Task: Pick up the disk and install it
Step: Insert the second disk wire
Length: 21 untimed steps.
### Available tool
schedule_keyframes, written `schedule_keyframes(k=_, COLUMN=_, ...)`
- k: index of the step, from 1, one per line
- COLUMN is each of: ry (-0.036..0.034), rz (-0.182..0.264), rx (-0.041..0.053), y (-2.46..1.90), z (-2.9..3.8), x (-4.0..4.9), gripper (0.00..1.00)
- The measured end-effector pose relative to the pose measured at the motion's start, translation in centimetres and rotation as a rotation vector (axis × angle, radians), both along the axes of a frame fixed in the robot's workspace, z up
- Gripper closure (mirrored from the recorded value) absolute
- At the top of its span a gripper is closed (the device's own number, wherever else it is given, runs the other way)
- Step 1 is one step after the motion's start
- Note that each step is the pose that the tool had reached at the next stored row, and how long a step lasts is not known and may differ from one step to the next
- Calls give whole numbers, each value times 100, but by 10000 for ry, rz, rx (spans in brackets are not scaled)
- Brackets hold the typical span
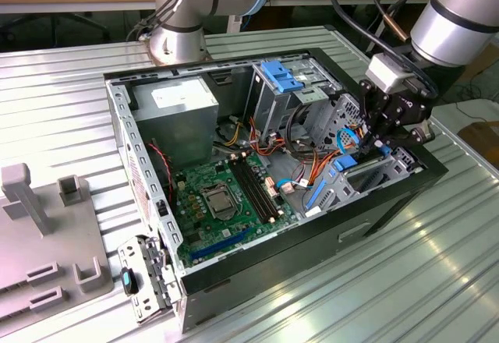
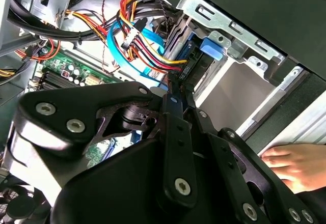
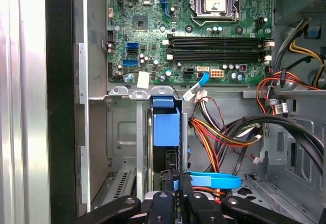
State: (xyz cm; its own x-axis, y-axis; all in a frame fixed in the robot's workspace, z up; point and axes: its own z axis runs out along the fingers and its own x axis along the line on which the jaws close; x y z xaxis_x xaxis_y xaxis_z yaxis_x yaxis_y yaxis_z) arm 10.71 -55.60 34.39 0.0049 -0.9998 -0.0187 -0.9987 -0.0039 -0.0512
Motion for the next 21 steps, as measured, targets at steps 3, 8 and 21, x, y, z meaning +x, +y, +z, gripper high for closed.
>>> schedule_keyframes(k=3, ry=0, rz=0, rx=-1, y=-7, z=-1, x=0, gripper=84)
schedule_keyframes(k=8, ry=0, rz=-1, rx=-2, y=-13, z=-4, x=-1, gripper=84)
schedule_keyframes(k=21, ry=1, rz=-1, rx=5, y=-27, z=-38, x=-1, gripper=84)
